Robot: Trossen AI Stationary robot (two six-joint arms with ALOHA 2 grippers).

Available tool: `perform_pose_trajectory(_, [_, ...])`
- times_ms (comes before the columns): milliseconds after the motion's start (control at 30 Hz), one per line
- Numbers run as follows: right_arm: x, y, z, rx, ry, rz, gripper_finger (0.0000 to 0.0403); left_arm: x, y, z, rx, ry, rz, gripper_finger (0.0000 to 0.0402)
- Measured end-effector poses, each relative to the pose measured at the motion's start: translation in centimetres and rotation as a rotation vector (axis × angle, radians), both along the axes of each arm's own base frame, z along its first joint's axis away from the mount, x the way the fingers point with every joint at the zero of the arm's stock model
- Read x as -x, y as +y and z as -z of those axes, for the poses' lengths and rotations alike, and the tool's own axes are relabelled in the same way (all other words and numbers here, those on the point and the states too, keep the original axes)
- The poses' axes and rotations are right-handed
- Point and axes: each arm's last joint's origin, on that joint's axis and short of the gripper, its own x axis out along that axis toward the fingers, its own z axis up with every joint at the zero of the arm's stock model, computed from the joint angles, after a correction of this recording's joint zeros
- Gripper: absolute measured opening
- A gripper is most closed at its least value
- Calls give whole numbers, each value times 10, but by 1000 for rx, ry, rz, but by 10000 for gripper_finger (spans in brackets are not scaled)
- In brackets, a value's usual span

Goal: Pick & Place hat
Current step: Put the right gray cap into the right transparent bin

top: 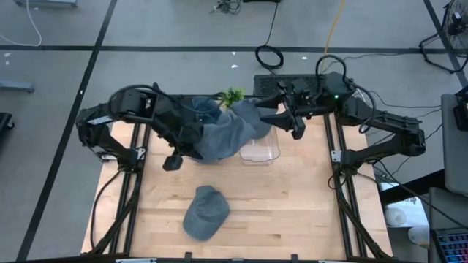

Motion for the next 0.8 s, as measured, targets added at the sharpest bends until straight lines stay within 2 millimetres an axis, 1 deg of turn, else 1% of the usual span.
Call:
perform_pose_trajectory(133, [-3,-1,6,4,47,0,249,-11,0,6,-2,23,5,8])
perform_pose_trajectory(300, [-5,-1,12,8,94,-14,249,-18,-2,11,-2,43,10,8])
perform_pose_trajectory(433, [-14,-3,22,-4,156,-17,249,-20,-7,12,-7,37,35,8])
perform_pose_trajectory(600, [-32,-4,34,5,191,-26,249,-23,-11,13,-1,43,39,8])
perform_pose_trajectory(800, [-51,2,46,6,205,-81,249,-22,-13,13,3,47,40,8])
